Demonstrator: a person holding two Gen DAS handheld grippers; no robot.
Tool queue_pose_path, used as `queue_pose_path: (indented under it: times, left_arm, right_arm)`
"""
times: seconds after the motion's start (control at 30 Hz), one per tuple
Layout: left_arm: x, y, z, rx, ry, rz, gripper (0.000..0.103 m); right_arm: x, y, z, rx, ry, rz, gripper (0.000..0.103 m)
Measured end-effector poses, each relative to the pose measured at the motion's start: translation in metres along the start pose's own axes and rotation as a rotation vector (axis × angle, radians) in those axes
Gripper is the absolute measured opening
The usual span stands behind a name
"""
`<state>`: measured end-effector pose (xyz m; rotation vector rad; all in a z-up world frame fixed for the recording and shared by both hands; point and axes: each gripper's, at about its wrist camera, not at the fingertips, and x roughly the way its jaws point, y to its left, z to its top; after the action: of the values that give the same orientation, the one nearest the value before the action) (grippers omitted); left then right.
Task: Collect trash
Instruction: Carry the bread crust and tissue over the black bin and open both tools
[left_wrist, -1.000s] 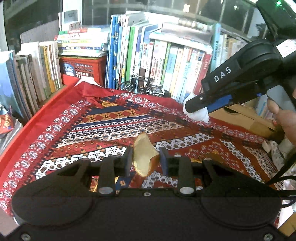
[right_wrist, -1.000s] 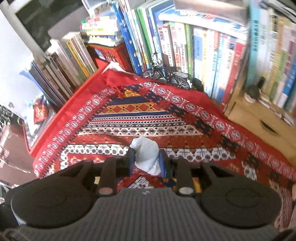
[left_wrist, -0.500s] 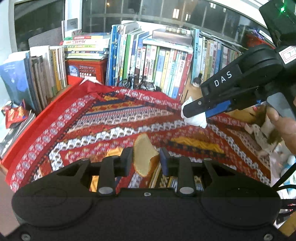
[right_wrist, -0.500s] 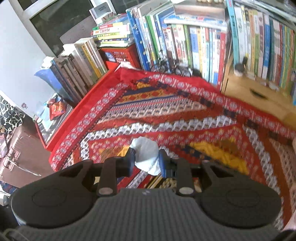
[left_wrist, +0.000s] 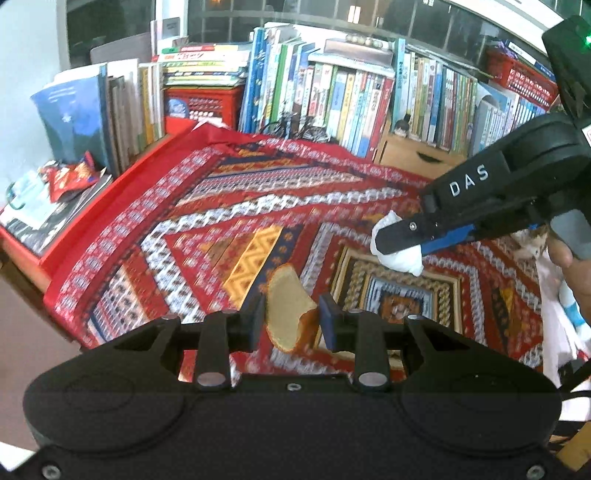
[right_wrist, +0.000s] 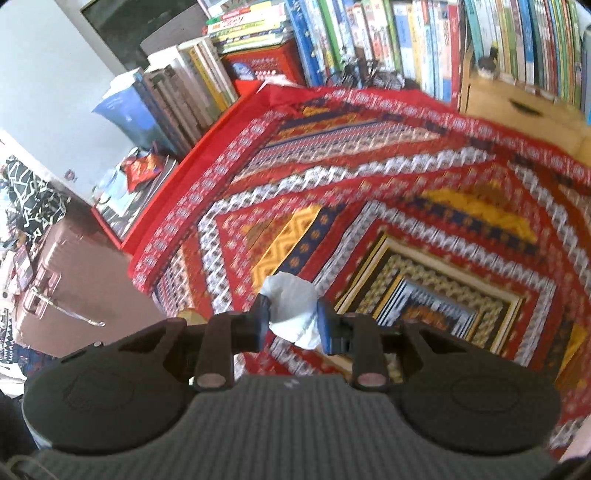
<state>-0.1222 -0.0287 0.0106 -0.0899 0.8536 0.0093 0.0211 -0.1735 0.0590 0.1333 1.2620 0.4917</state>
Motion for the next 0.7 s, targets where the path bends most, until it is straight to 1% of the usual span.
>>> queue_pose_path:
  times: [0.37,0.47,0.7]
  left_arm:
    - [-0.026,0.052,-0.077,-0.023,0.078,0.032,0.030]
    - [-0.027,0.064,-0.096,-0.039,0.103,0.047,0.030]
    - [-0.022,0.092,-0.135,-0.099,0.165,0.074,0.030]
  right_arm:
    - [0.029,0.042,-0.088,0.056,0.052,0.019,0.033]
    - [0.040,0.049,-0.108,0.082,0.065,0.040,0.033]
    - [0.067,0.065,-0.148,0.105,0.119,0.054,0.033]
